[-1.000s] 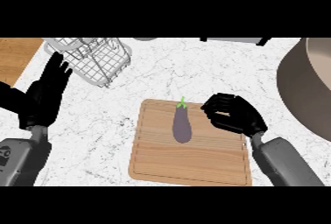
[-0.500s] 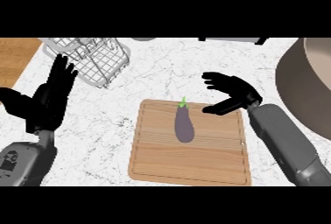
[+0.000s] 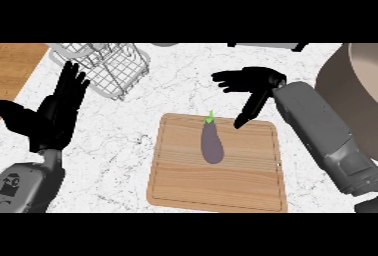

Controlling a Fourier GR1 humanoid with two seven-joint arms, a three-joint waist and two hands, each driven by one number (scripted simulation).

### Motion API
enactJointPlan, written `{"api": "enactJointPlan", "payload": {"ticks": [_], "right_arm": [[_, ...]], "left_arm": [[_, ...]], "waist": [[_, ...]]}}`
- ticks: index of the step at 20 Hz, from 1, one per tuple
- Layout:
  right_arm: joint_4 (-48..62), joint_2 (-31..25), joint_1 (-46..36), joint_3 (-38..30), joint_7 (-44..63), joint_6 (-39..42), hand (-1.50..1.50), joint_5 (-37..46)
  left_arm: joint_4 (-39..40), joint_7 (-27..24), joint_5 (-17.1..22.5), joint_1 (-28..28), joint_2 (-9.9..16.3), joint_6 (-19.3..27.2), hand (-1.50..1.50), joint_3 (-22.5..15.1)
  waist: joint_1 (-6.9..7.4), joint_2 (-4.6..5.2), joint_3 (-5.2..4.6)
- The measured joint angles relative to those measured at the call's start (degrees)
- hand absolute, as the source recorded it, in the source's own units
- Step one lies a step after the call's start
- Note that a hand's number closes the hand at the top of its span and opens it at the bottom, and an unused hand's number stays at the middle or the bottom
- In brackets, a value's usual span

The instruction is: Pick the eggplant from the cutting board and place it in the pot

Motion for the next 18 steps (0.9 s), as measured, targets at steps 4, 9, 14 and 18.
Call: {"api": "enactJointPlan", "payload": {"ticks": [4, 9, 14, 18], "right_arm": [[2.93, 3.02, -4.36, 3.2, 1.88, 7.81, -1.5, 2.42], [7.74, 6.44, -8.68, 5.66, 2.84, 15.13, -1.5, 4.92], [13.03, 10.66, -12.29, 5.57, 3.58, 16.99, -1.5, 6.1], [15.07, 12.15, -12.9, 5.71, 2.25, 18.19, -1.5, 7.84]], "left_arm": [[-0.35, -0.4, -0.13, 0.56, -0.09, -0.23, 0.0, 0.08], [-1.41, 0.8, -0.41, 1.13, -0.12, 0.22, 0.0, 0.16], [-2.71, 1.85, -1.43, 2.15, -0.41, 1.39, 0.0, 0.33], [-3.35, 1.66, -1.97, 3.1, -1.0, 1.69, 0.0, 0.69]], "waist": [[-0.17, -0.08, 0.01], [-0.62, -0.13, -0.06], [-1.48, -0.38, -0.11], [-2.22, -0.58, -0.09]]}}
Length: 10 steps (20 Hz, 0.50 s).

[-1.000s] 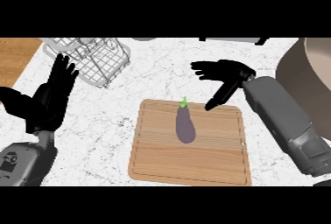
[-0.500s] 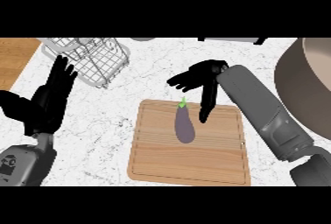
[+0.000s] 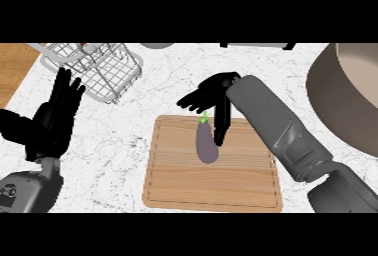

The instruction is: Pick the eggplant from the cutting board and place it in the pot

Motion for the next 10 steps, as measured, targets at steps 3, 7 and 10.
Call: {"api": "enactJointPlan", "payload": {"ticks": [3, 7, 10], "right_arm": [[1.07, 1.13, -0.16, 0.65, -0.83, 0.45, -1.5, 1.84], [1.68, 2.23, -0.02, 2.36, -1.01, 0.16, -1.5, 4.72], [1.29, 2.55, 1.28, 3.59, -2.96, -0.62, -1.5, 7.47]], "left_arm": [[0.28, -1.05, -0.14, 0.42, -0.21, -0.71, 0.0, 0.42], [0.45, -1.28, -0.02, 0.59, -0.01, -1.83, 0.0, 1.09], [0.15, -1.4, -0.25, 1.17, -0.28, -1.99, 0.0, 1.54]], "waist": [[-0.29, -0.1, 0.04], [-0.37, -0.13, 0.03], [-0.65, -0.28, 0.04]]}}
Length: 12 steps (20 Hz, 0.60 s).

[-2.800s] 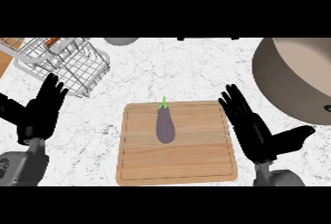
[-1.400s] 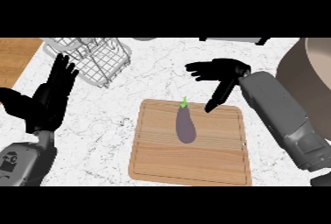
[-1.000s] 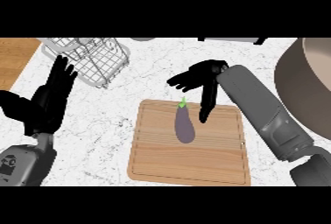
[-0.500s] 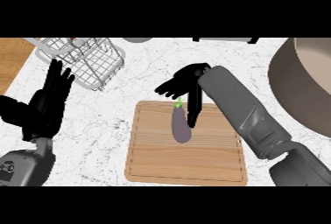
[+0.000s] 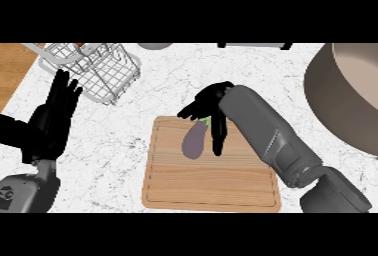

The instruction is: Pick the eggplant from the cutting board and place it in the pot

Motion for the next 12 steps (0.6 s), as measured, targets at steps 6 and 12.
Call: {"api": "enactJointPlan", "payload": {"ticks": [6, 12], "right_arm": [[0.44, 0.86, -0.05, -0.55, -0.7, -0.74, -1.5, 1.71], [-0.83, 1.07, 1.63, 0.65, -1.73, -1.71, -1.5, 3.93]], "left_arm": [[-2.02, 2.23, -0.06, 0.3, 0.39, -0.68, 0.0, 1.15], [-2.38, 2.98, -1.59, 0.29, -0.78, -0.36, 0.0, 0.69]], "waist": [[-0.2, -0.23, 0.0], [0.02, -0.37, 0.0]]}}
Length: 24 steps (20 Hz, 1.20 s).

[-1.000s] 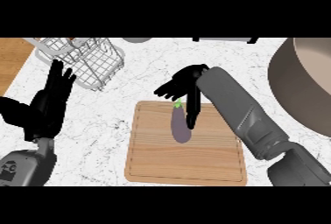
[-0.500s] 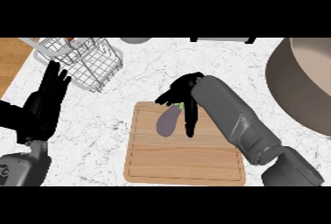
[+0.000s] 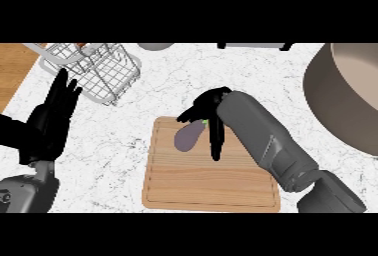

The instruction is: Pick the eggplant from the cutting board and place it in the pot

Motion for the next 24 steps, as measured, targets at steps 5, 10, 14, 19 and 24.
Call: {"api": "enactJointPlan", "payload": {"ticks": [5, 10, 14, 19, 24], "right_arm": [[-1.35, -0.25, 2.03, 1.11, -0.45, -1.45, -1.5, 1.08], [-5.27, -0.74, 4.27, 3.77, -7.17, -1.85, 1.5, 4.73], [-6.19, -0.75, 5.21, 5.11, -10.91, -3.24, 1.5, 6.76], [-7.58, -0.82, 6.64, 6.31, -13.31, -5.67, 1.5, 8.67], [-13.14, -4.11, 9.66, 7.35, -11.64, -22.65, 1.5, 13.25]], "left_arm": [[0.57, -0.33, 0.01, -0.09, -0.27, -0.87, 0.0, 0.93], [0.8, -0.03, 0.1, -0.06, -0.01, -1.8, 0.0, 1.79], [0.06, 0.55, -0.48, -0.07, -0.48, -1.72, 0.0, 1.73], [-0.24, -0.1, -0.98, 0.63, -1.05, -2.11, 0.0, 2.04], [-1.47, -0.18, -1.28, 4.23, -0.95, -0.67, 0.0, 3.43]], "waist": [[0.25, -0.24, 0.01], [0.07, -0.44, -0.07], [0.06, -0.56, -0.05], [-0.32, -0.79, -0.01], [-4.29, -2.28, 0.13]]}}
